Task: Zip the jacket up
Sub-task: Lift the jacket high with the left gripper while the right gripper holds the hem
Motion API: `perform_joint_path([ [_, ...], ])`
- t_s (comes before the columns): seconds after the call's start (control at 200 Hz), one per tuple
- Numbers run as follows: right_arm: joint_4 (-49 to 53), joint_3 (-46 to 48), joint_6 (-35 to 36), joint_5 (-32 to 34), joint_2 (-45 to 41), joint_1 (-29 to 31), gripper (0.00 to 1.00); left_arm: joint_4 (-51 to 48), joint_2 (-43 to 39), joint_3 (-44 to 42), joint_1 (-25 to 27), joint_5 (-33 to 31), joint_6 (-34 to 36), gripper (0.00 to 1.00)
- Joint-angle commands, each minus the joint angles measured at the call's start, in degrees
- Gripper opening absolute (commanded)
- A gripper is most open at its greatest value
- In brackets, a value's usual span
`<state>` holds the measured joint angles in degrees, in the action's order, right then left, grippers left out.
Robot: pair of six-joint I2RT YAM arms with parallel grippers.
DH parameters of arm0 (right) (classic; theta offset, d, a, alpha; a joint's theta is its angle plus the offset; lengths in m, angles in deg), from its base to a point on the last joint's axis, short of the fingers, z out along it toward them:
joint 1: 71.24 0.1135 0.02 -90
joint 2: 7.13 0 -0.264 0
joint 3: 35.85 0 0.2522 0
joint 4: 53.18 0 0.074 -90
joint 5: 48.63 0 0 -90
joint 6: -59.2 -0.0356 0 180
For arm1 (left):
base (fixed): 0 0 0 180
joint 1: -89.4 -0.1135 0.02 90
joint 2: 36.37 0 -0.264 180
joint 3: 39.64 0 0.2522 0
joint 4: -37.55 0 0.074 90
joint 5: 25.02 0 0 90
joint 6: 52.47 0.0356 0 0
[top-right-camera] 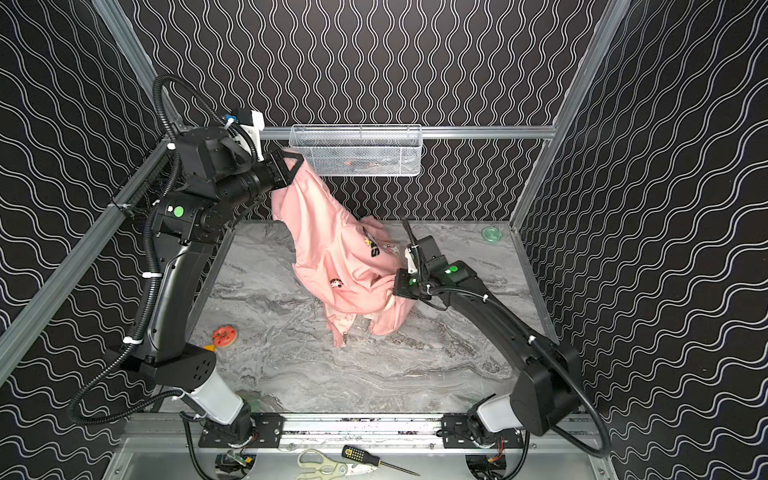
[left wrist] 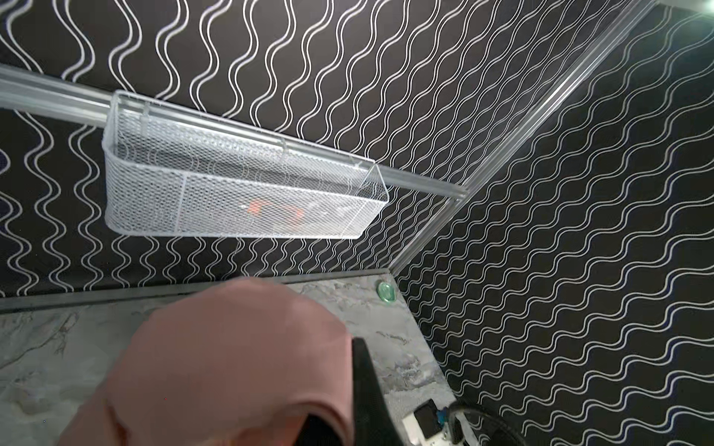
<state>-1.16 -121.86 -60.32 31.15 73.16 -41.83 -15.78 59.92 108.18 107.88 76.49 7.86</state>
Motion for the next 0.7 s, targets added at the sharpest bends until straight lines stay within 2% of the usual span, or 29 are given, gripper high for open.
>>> perform_joint_path([
  [0.0, 1.1, -1.2, -0.4, -1.6, -4.7, -1.4, 0.00, 5.6, 0.1, 2.2, -0.6, -2.6, -0.4, 0.00],
  [0.235, 2.9, -5.8, 1.1, -8.1, -14.4, -11.3, 0.00, 8.2, 0.0, 2.5, -1.1, -8.2, -2.0, 0.00],
  [0.43, 7.7, -10.0, 4.6, -12.7, -15.8, -14.4, 0.00, 8.3, 0.3, 1.9, -1.1, -8.9, -3.9, 0.00],
  [0.696, 9.5, -4.4, 5.0, -13.5, -12.2, -15.8, 0.00, 8.8, -2.9, -13.1, -1.2, -13.0, -3.8, 0.00],
])
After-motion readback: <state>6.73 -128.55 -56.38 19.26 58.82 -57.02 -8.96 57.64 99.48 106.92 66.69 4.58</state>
